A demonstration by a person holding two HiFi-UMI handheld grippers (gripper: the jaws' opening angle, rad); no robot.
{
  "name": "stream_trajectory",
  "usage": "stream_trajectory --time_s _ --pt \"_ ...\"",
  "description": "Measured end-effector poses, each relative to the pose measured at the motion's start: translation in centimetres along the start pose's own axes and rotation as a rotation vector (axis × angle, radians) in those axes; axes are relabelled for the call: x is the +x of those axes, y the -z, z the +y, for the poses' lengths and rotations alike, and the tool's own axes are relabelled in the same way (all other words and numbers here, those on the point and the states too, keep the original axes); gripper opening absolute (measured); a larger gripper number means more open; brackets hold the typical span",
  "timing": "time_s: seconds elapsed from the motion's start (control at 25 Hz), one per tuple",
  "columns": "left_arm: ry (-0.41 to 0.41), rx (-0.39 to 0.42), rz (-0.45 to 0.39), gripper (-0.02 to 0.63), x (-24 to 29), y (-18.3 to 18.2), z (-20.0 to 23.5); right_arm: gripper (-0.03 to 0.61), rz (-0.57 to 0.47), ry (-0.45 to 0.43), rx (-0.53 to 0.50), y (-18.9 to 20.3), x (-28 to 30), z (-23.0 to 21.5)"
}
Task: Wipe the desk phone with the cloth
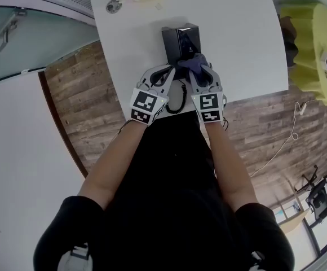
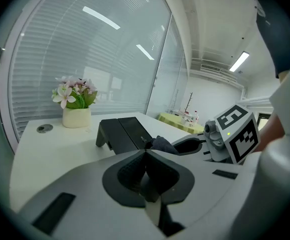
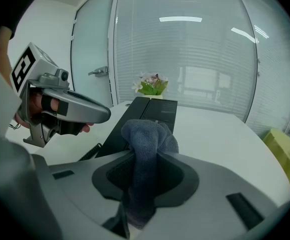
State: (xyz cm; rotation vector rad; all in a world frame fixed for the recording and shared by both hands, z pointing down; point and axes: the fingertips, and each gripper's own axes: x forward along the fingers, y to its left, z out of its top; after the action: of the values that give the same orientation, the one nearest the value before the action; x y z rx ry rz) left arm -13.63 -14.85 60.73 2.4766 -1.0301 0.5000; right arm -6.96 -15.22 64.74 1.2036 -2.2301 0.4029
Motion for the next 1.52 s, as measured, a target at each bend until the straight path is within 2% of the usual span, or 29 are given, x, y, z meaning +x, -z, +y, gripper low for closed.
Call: stream_trajectory --time_s 0.52,0.88,1.32,1.52 --pt "0.048 0.002 0.057 0.011 0.3 2.8 -2.0 0.112 0.012 0.017 0.042 1.8 -0.9 0.5" --pt "0.042 0.005 0.05 0.011 -0.3 2.1 -2.0 0.112 0.077 -0.006 0.073 2.4 -1.3 0.8" --pt "-0.033 -0.007 -0.052 0.011 -1.4 -3.9 0.7 0.112 -0.026 -0.036 -0.026 -6.8 -1.3 -0.2" --pt "-0.088 -0.016 -0.091 0.011 -2.3 -6.3 2.4 0.112 -0.043 -0.078 -0.108 -10.2 -0.5 0.0"
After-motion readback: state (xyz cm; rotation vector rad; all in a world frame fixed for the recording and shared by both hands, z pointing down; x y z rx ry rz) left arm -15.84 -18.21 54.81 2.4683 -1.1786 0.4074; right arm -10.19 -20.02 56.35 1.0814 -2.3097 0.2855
